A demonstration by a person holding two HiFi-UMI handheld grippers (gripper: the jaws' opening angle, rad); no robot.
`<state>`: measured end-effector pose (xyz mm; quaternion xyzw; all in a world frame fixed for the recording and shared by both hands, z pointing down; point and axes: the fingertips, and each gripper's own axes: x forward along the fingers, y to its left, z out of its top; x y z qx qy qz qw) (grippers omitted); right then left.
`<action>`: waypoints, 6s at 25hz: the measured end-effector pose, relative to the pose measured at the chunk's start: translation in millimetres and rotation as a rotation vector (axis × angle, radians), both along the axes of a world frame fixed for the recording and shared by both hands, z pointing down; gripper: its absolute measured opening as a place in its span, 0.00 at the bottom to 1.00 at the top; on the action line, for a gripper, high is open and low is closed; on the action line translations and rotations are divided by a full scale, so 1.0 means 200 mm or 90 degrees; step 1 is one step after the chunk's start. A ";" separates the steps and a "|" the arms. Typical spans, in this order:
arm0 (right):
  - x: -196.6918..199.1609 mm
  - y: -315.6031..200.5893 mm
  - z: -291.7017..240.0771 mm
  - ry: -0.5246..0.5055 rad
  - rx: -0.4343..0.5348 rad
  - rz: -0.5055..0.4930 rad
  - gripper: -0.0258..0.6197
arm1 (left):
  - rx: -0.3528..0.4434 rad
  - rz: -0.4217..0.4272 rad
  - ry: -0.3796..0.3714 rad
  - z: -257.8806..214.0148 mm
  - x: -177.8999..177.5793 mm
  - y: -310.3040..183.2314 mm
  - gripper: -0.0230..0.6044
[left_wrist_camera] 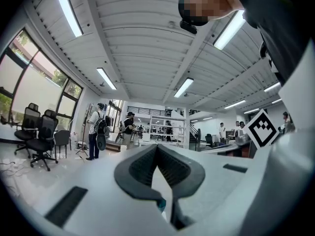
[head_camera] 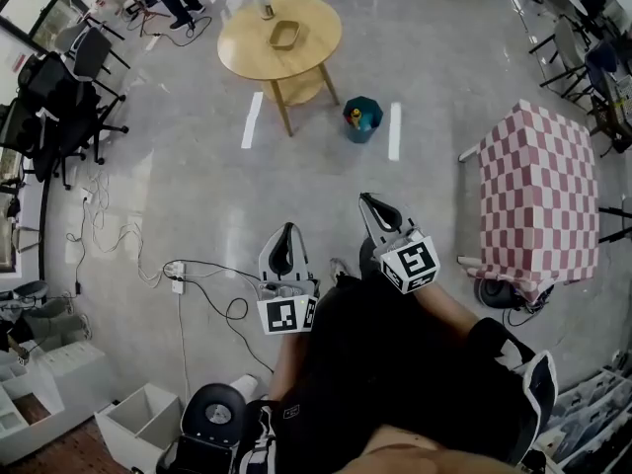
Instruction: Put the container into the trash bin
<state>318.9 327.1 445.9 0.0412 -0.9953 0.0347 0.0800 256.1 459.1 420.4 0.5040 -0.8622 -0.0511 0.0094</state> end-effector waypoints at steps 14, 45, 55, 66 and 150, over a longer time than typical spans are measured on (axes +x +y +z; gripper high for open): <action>-0.53 -0.33 0.10 0.005 -0.019 -0.019 0.08 | -0.009 -0.017 0.014 0.06 -0.48 -0.31 0.05; -1.80 -1.32 0.14 0.031 -0.022 -0.070 0.08 | -0.007 -0.025 0.027 0.00 -1.70 -1.35 0.05; -2.44 -1.47 0.24 0.071 -0.018 -0.044 0.08 | -0.010 0.022 0.046 0.05 -2.37 -1.54 0.05; -3.04 -1.60 0.65 0.212 -0.004 -0.055 0.09 | -0.031 0.077 0.072 0.11 -2.95 -1.73 0.05; -1.50 -2.22 0.79 0.244 -0.082 0.315 0.10 | -0.054 0.461 0.089 0.19 -1.70 -2.64 0.05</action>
